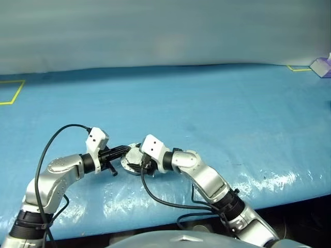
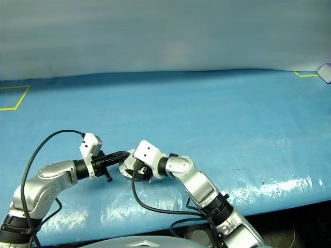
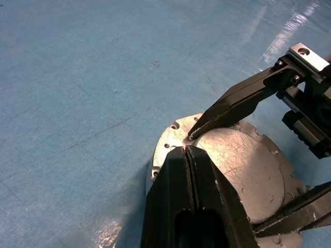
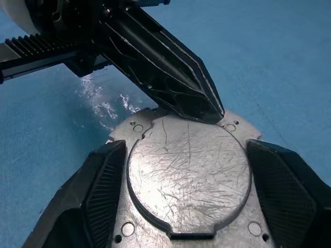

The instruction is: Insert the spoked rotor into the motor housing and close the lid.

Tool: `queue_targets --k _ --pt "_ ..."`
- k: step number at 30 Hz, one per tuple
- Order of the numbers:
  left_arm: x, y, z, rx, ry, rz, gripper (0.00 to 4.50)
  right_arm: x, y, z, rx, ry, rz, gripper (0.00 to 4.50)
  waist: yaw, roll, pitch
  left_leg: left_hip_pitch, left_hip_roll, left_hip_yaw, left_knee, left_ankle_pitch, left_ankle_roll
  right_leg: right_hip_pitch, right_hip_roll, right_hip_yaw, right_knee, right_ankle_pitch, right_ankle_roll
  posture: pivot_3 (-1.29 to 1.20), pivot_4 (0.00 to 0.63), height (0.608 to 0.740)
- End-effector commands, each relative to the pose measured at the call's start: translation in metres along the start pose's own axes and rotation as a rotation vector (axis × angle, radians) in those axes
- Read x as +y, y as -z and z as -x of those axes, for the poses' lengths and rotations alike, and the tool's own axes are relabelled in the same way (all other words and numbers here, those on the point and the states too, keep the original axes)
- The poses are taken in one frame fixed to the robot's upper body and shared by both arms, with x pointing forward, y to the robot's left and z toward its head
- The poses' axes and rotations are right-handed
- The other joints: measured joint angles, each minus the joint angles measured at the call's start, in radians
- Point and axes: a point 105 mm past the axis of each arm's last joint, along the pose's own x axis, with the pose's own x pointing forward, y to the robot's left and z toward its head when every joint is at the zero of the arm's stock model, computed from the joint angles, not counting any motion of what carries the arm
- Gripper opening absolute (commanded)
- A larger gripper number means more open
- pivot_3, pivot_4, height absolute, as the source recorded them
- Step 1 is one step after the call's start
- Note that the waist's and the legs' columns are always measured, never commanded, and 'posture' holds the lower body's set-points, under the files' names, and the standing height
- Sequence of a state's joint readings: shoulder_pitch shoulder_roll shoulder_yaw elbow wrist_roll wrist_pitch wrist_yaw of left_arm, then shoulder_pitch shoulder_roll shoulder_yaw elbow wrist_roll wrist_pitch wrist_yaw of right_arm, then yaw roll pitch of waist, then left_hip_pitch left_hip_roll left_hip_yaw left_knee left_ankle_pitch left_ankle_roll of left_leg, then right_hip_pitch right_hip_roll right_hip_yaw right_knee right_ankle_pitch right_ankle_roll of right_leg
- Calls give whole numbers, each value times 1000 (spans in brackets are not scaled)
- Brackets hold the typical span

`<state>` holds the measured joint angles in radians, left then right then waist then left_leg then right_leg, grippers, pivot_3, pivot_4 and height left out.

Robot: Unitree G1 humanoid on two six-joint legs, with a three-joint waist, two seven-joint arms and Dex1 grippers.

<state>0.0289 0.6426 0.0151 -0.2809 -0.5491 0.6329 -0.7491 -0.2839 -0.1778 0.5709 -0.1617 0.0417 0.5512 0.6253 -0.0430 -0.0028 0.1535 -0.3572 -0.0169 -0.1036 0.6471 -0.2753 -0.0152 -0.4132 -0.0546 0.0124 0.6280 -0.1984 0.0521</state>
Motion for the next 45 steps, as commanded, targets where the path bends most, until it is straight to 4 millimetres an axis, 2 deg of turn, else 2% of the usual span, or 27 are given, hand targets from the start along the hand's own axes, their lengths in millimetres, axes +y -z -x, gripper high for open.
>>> queue_targets --k 1,8,13,17,25,32,45 --pt "-6 20 -2 70 21 34 0 -1 35 17 105 18 -131 4472 5 -1 -1 0 0 0 0 0 0 0 0 0 0 0 0 0 150 740" --pt "-4 22 -1 73 17 26 0 10 27 66 -14 -13 -360 4472 9 -3 -3 0 -4 -1 0 -1 1 1 -4 0 -1 -2 2 0 150 740" --pt "-4 22 -5 69 26 18 0 10 19 81 -133 15 -692 4472 8 -2 -1 -1 -4 -1 0 -1 1 0 -4 0 0 -2 3 0 150 740" --pt "-5 23 -7 67 32 16 0 8 21 75 -168 56 -913 4472 10 -1 -1 -2 -4 -1 0 -1 1 -1 -4 -1 0 -2 3 0 150 740" --pt "-5 24 -6 61 27 13 0 10 22 51 -167 50 -1199 4472 12 0 0 -2 -6 -1 0 -1 1 -1 -6 0 -1 -2 3 0 150 740" --pt "-5 26 -3 60 14 20 0 11 24 42 -166 22 -1307 4472 6 2 -3 -1 -6 -1 -1 -1 1 0 -6 0 -1 -2 3 0 150 740" --pt "-4 28 -1 62 9 27 0 15 7 27 -231 -55 -1392 4472 2 2 -5 -1 -5 -1 -1 -1 2 0 -5 -1 -1 -3 3 0 150 740"
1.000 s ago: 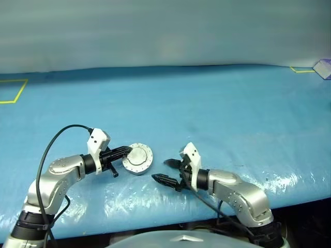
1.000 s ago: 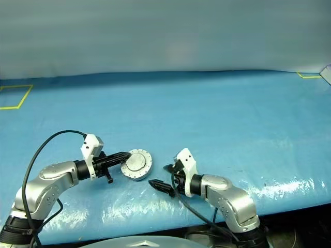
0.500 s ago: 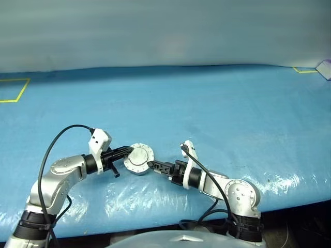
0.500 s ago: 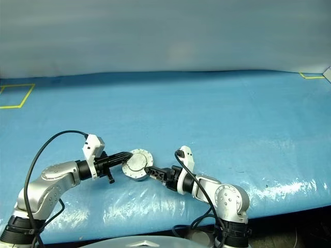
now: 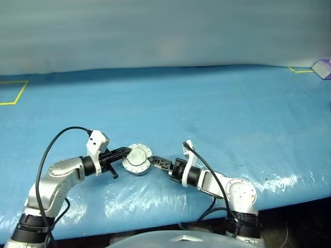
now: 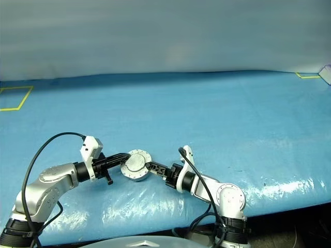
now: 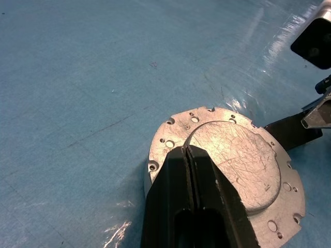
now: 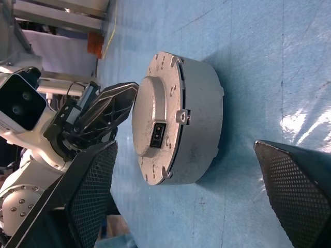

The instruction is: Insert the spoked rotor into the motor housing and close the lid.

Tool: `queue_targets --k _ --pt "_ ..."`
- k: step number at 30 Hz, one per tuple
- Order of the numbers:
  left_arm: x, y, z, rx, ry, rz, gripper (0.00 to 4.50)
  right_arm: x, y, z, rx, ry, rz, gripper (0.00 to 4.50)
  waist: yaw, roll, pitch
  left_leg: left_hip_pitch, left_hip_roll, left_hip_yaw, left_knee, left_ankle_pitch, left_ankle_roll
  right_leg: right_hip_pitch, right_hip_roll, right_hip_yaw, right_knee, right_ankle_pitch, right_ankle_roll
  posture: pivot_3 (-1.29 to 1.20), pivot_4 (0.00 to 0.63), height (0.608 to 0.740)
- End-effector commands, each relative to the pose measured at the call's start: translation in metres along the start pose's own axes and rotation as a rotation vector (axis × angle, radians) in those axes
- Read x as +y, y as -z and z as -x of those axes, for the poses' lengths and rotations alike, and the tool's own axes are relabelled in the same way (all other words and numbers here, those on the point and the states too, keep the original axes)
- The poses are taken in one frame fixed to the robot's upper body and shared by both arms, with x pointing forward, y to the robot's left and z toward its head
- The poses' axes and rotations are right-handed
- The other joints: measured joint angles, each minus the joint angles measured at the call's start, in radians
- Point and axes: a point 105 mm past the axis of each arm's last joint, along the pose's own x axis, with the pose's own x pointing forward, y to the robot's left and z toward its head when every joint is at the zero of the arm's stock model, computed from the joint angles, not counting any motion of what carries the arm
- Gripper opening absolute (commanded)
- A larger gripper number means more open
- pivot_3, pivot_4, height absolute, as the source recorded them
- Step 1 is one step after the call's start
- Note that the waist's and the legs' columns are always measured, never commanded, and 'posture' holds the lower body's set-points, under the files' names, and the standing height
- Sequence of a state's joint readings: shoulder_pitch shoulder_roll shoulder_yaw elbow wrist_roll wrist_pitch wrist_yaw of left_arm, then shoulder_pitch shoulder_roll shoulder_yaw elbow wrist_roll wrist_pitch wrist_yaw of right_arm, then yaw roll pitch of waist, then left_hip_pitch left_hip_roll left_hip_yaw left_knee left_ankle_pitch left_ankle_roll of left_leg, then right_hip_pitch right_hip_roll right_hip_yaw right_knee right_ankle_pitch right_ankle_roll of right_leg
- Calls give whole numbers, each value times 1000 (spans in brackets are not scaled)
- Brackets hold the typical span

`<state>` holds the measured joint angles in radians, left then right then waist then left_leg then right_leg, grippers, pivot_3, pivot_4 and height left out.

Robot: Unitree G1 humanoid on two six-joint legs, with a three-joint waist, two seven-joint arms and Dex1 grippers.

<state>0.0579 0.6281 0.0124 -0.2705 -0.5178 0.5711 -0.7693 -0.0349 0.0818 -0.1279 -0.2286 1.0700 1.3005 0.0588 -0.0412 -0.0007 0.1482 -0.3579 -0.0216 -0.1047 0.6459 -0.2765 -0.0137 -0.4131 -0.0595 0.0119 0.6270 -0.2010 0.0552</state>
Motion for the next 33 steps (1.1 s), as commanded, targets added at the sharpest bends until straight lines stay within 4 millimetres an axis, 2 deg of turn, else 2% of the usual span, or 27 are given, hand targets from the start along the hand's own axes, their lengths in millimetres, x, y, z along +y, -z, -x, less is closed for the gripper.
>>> queue_targets --k 1,12,15,20,24,33 --pt "-3 23 -2 77 7 48 0 27 11 -27 6 -116 -92 4472 0 0 0 0 0 0 0 0 0 0 0 0 0 0 0 0 150 740" --pt "-3 24 -3 75 5 49 0 28 13 -32 28 -126 -113 4472 0 2 1 -1 0 0 -1 0 0 -1 0 0 -1 0 0 0 150 740" --pt "-3 24 -4 74 6 49 0 25 15 -32 32 -119 -124 3851 1 2 1 -1 0 0 -1 0 0 -1 0 0 -1 0 0 0 150 740" --pt "-3 25 -4 73 4 51 0 23 14 -30 27 -119 -139 2199 2 3 2 -2 0 0 -1 0 0 -1 0 0 -1 0 0 0 150 740" --pt "-3 25 -4 70 1 55 0 21 15 -27 35 -116 -144 1250 2 4 2 -2 0 0 -1 0 0 -2 0 0 -1 0 0 0 150 740" --pt "-3 21 -4 30 -11 65 0 16 18 -21 56 -83 -134 1242 2 5 3 -2 -1 0 -1 -1 1 -2 -1 0 -2 -1 1 0 150 740"
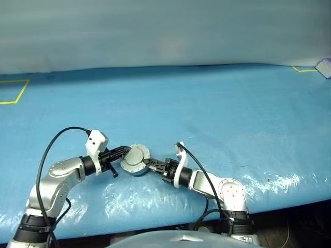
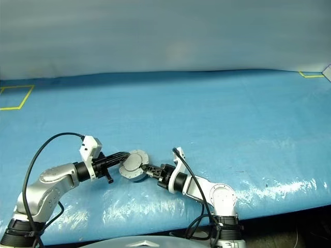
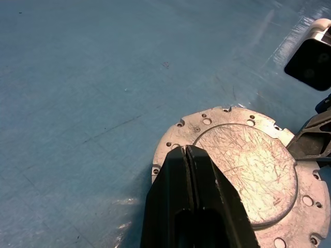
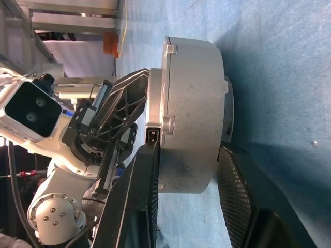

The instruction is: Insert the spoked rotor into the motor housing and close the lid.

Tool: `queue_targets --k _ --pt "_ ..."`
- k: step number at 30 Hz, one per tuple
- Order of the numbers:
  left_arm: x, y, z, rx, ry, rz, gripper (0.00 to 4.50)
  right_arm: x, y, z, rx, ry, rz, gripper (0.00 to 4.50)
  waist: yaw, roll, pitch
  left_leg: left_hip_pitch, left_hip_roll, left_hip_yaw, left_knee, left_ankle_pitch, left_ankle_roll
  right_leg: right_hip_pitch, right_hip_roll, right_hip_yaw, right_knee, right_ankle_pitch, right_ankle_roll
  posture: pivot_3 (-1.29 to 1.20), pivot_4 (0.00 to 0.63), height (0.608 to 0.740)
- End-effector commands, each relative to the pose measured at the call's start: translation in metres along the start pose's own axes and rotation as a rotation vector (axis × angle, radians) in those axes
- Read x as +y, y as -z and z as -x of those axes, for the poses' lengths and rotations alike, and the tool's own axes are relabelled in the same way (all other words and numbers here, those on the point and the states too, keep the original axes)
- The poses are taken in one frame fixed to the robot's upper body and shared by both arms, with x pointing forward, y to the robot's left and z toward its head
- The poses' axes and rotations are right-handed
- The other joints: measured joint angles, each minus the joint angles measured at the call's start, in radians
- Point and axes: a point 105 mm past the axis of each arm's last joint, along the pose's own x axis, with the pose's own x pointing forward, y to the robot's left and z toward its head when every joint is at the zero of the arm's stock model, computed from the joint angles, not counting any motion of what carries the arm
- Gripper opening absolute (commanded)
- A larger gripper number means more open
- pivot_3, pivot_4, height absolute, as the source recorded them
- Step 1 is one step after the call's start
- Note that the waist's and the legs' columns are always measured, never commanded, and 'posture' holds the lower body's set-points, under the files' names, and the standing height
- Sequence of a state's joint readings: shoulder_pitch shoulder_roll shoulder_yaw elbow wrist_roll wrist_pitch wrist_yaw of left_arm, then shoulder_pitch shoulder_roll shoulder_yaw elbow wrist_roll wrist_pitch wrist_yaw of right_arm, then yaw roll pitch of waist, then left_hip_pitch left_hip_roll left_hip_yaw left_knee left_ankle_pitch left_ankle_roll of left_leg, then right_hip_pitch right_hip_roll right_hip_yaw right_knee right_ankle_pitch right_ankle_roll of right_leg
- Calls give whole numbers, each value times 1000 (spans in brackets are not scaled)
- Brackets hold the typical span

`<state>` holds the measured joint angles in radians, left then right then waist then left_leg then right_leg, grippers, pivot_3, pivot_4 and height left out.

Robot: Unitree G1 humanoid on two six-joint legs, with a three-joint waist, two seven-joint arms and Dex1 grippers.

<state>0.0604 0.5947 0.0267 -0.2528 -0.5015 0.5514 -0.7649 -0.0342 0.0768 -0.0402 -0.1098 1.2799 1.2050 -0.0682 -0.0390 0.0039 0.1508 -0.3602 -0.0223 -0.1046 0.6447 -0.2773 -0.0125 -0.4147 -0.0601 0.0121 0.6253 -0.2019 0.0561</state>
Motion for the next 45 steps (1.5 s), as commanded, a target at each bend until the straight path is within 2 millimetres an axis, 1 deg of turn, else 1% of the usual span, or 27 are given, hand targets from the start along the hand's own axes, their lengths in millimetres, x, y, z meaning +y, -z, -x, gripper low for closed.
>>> queue_targets --k 1,4,6,8,11,13,15,17,19,22,24,25,26,27,30,33,35,36,38,41,45 --pt "-5 15 0 19 -2 61 0 9 7 -5 19 -23 3 1242 0 0 0 0 0 0 0 0 0 0 0 0 0 0 0 0 150 740" --pt "-1 -19 11 -193 -67 104 0 10 4 -3 -10 -32 -11 1242 -1 0 2 -1 0 0 0 0 1 -1 0 0 0 0 0 0 150 740" --pt "2 -37 20 -314 -130 122 0 12 1 -1 -35 -46 -26 1242 0 -3 6 -3 0 0 0 0 1 -3 0 0 0 0 0 0 150 740" --pt "3 -46 27 -392 -198 159 0 13 -2 0 -58 -57 -40 1242 2 -5 7 -6 0 -1 1 0 0 -5 0 -1 0 0 1 0 150 740" --pt "-5 -48 35 -481 -189 309 0 16 -8 0 -91 -71 -58 1242 1 -5 7 -10 0 -1 1 0 0 -8 -1 0 0 1 2 0 150 740" --pt "-5 -42 40 -513 -227 420 0 19 -15 0 -121 -88 -65 1242 1 -5 7 -12 -1 -1 2 0 1 -11 -1 1 0 3 6 0 150 740" --pt "-5 -36 42 -562 -255 554 0 23 -25 1 -159 -109 -70 1242 1 -5 8 -14 -1 -1 3 0 1 -12 -1 1 0 4 6 0 150 740" --pt "-9 -31 42 -605 -256 660 0 29 -38 2 -207 -127 -71 1242 2 -7 9 -15 -1 -1 4 0 1 -13 -1 0 0 4 6 0 150 740" --pt "-14 -28 39 -654 -251 756 0 36 -55 4 -273 -149 -70 1242 4 -7 10 -17 -2 -1 6 0 1 -12 -1 0 0 3 5 0 150 740" --pt "-17 -28 36 -713 -239 865 0 43 -70 5 -322 -174 -68 1242 5 -8 12 -18 -3 -1 9 0 1 -12 -1 0 0 3 5 0 150 740" --pt "-23 -28 31 -746 -189 946 0 49 -79 5 -351 -190 -57 1242 2 -8 12 -18 -2 -1 9 0 1 -12 -1 0 0 3 5 0 150 740" --pt "-25 -28 29 -757 -172 971 377 50 -82 5 -358 -194 -52 1242 0 -8 12 -18 -2 -1 9 0 1 -13 -1 0 0 3 5 0 150 740" --pt "-26 -29 28 -767 -162 993 595 52 -84 5 -363 -199 -49 1242 -1 -8 12 -18 -2 0 8 0 1 -13 -1 1 0 3 4 0 150 740" --pt "-27 -29 27 -778 -157 1017 930 53 -85 5 -366 -203 -47 1242 -2 -8 12 -18 -2 0 8 0 1 -13 0 1 0 3 4 0 150 740" --pt "-23 -25 20 -814 -163 1134 1928 56 -89 2 -382 -205 -63 1242 0 -8 12 -18 -2 0 7 0 1 -13 0 1 1 5 2 0 150 740" --pt "-28 -25 13 -800 -118 1181 2949 64 -87 1 -376 -238 -59 1242 1 -7 12 -18 -2 0 7 0 1 -13 0 1 1 7 0 0 150 740" --pt "-30 -25 11 -795 -95 1194 3565 67 -86 0 -375 -247 -58 1242 1 -7 12 -18 -2 0 7 0 1 -13 0 1 0 6 -1 0 150 740" --pt "-31 -26 10 -793 -87 1206 3955 68 -86 0 -374 -250 -59 1242 1 -7 12 -18 -2 0 7 0 1 -13 0 1 0 5 -2 0 150 740" --pt "-31 -25 8 -785 -78 1225 4497 73 -83 -1 -365 -268 -63 1242 1 -7 12 -18 -2 0 7 0 1 -13 0 1 0 5 -3 0 150 740" --pt "-32 -21 2 -764 -76 1263 4500 82 -74 -3 -334 -298 -60 1242 0 -7 12 -18 -2 0 7 0 1 -13 0 1 1 5 -3 0 150 740" --pt "-39 -28 1 -801 0 1261 4500 89 -62 -7 -290 -308 -47 1242 0 -7 12 -18 -2 0 7 0 1 -13 0 1 1 5 -3 0 150 740"
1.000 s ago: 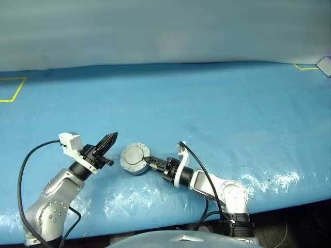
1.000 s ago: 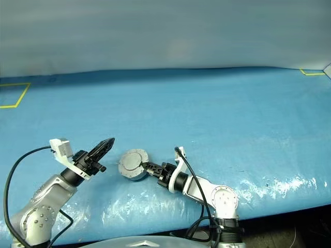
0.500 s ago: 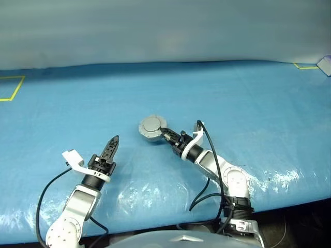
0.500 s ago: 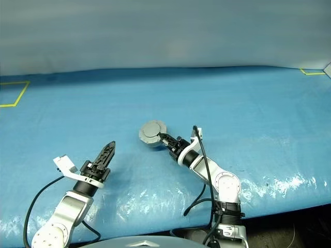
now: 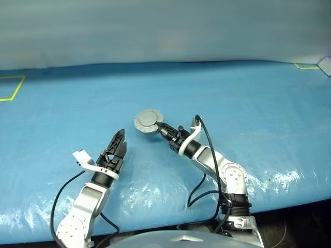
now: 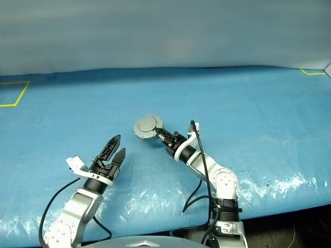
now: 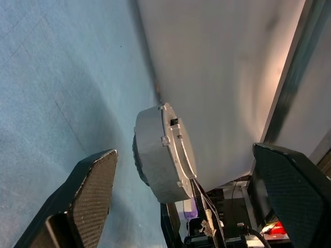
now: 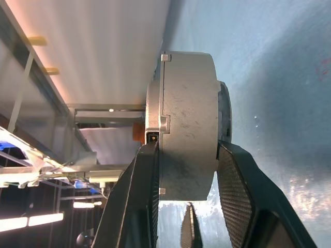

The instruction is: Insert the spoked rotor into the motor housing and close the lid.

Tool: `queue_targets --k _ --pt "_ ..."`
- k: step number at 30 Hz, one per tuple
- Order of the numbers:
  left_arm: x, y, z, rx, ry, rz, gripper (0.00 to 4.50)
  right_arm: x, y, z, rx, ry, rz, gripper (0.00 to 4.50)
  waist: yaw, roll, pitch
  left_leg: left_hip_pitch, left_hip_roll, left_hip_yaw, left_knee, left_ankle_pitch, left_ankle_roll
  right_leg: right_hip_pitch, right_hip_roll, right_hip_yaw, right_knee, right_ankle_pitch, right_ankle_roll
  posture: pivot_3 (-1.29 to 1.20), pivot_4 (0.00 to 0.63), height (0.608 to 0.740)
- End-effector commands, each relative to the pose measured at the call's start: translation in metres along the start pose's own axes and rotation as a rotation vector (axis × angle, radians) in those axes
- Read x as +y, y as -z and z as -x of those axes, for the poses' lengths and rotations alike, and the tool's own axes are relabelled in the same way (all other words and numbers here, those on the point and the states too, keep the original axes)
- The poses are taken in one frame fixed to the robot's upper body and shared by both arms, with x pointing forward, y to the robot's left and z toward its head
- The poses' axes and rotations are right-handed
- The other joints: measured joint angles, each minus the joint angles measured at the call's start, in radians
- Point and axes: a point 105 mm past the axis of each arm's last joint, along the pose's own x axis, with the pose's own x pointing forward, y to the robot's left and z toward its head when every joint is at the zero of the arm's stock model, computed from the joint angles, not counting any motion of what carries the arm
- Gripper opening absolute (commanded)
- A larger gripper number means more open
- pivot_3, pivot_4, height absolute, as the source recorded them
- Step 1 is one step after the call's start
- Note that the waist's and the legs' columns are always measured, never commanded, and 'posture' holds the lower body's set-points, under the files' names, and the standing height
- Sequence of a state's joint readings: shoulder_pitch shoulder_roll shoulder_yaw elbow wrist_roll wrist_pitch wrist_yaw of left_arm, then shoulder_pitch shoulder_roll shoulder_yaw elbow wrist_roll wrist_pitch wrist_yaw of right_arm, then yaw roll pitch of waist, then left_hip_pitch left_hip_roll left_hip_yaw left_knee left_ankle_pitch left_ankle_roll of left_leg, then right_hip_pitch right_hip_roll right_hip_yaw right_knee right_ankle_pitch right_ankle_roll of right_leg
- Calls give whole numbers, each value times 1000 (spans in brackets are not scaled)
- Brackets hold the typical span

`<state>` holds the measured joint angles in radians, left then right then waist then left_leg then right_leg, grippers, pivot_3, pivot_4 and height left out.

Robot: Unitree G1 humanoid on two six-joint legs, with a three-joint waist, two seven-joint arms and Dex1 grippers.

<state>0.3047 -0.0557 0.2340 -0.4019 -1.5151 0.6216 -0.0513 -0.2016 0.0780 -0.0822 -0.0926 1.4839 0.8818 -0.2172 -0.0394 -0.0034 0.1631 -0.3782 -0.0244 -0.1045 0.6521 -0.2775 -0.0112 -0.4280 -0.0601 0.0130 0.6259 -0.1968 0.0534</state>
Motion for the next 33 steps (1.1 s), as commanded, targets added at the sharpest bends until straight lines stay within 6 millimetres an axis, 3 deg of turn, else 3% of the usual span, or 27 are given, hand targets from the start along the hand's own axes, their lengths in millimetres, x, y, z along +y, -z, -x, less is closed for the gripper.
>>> queue_targets --k 1,10,18,28,33 --pt "-12 3 -1 -1 87 47 4500 45 25 -7 49 -195 -49 1242 1 0 0 0 0 0 0 0 0 0 0 0 0 0 0 0 150 740" --pt "-16 4 1 4 154 94 4500 52 43 -5 120 -212 -67 1242 1 0 0 0 0 0 1 0 0 0 0 0 0 0 0 0 150 740" --pt "-4 8 1 54 121 153 4500 59 58 -1 193 -241 -80 1242 -1 0 0 0 0 0 1 0 0 0 0 0 0 0 0 0 150 740" --pt "0 6 0 50 124 166 4500 57 63 3 227 -250 -66 1242 1 0 0 0 0 0 2 0 0 1 0 0 1 0 0 0 150 740" --pt "-1 6 0 43 140 177 2940 47 61 3 208 -212 -19 1242 1 0 0 0 0 0 2 0 0 1 0 0 1 0 0 0 150 740"
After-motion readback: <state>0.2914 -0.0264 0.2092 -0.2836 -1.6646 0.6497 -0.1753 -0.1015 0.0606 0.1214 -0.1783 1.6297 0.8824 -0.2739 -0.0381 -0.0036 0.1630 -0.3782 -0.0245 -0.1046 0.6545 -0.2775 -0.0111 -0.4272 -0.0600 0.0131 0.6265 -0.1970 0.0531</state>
